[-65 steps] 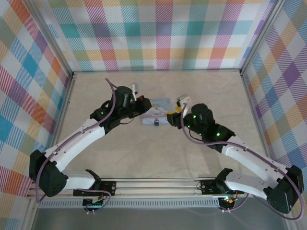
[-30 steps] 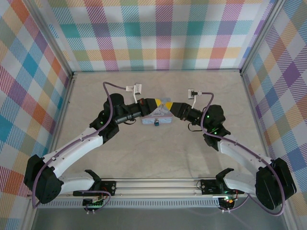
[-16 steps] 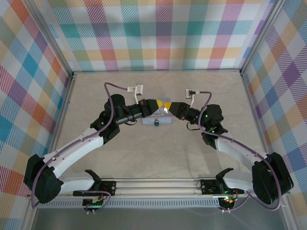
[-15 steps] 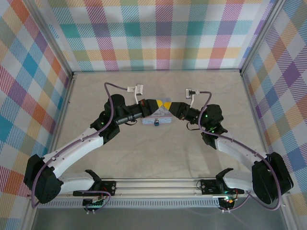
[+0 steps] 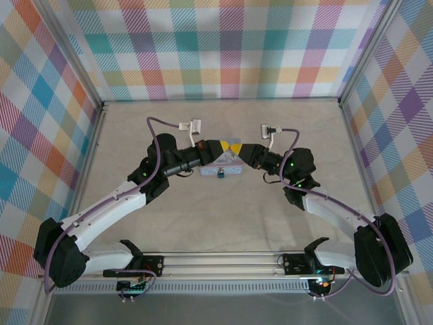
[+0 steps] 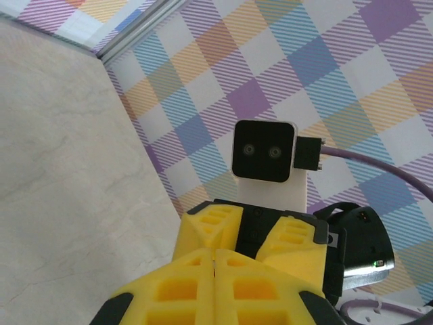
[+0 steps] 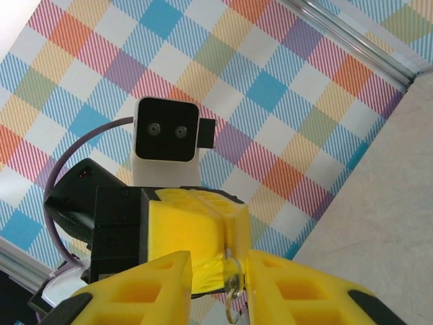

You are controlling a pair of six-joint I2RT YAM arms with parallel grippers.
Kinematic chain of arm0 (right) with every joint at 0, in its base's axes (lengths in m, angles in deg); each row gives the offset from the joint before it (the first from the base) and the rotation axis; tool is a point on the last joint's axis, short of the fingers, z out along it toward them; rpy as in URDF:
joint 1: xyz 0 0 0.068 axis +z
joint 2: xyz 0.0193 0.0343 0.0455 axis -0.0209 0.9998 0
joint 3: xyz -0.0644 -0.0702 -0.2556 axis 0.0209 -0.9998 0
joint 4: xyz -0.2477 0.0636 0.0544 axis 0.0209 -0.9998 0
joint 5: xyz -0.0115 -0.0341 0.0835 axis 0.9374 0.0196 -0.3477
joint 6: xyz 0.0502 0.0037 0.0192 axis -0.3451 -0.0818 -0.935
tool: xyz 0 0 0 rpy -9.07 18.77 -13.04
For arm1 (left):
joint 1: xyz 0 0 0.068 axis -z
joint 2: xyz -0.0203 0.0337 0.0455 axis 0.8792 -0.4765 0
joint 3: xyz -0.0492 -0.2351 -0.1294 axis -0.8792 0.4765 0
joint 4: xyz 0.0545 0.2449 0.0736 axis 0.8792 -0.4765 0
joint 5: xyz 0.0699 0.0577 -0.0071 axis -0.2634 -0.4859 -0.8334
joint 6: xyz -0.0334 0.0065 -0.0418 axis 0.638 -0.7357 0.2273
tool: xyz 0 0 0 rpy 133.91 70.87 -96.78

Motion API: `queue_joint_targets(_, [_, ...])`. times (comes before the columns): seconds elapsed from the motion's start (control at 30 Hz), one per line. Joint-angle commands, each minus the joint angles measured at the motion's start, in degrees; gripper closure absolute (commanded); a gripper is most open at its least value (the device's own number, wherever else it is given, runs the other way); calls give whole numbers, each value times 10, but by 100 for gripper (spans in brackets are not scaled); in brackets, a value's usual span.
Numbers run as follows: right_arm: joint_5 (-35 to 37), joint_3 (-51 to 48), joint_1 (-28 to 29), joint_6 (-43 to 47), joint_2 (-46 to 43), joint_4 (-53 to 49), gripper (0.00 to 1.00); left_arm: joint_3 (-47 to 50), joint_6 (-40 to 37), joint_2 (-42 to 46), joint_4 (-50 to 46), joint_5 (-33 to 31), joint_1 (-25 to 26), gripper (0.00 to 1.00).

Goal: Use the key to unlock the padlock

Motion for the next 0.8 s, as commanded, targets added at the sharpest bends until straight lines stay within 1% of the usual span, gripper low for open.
queue_joint_targets(0.0, [-13, 6, -2, -11, 5, 48, 73, 10, 1, 11, 28, -11, 5, 100])
queue_joint_targets(0.07, [-16, 6, -2, -14, 5, 52, 75, 10, 1, 9, 29, -9, 5, 100])
queue_joint_targets(0.23, [-19, 9, -1, -15, 7, 48, 75, 12, 2, 14, 32, -17, 5, 100])
queue_joint_targets(0.33, [-19, 11, -1, -18, 10, 51, 76, 11, 4, 12, 33, -16, 5, 100])
queue_joint_targets(0.47, [-23, 16, 1, -20, 15, 48, 76, 16, 6, 11, 38, -22, 8, 100])
queue_joint_targets(0.6, [-21, 18, 1, -20, 18, 45, 81, 15, 8, 7, 42, -23, 10, 100])
queue_joint_targets(0.67, [-22, 21, 2, -19, 20, 44, 81, 15, 8, 6, 43, -23, 10, 100])
queue_joint_targets(0.77, [-18, 19, 2, -18, 20, 44, 86, 14, 7, 7, 44, -24, 12, 100])
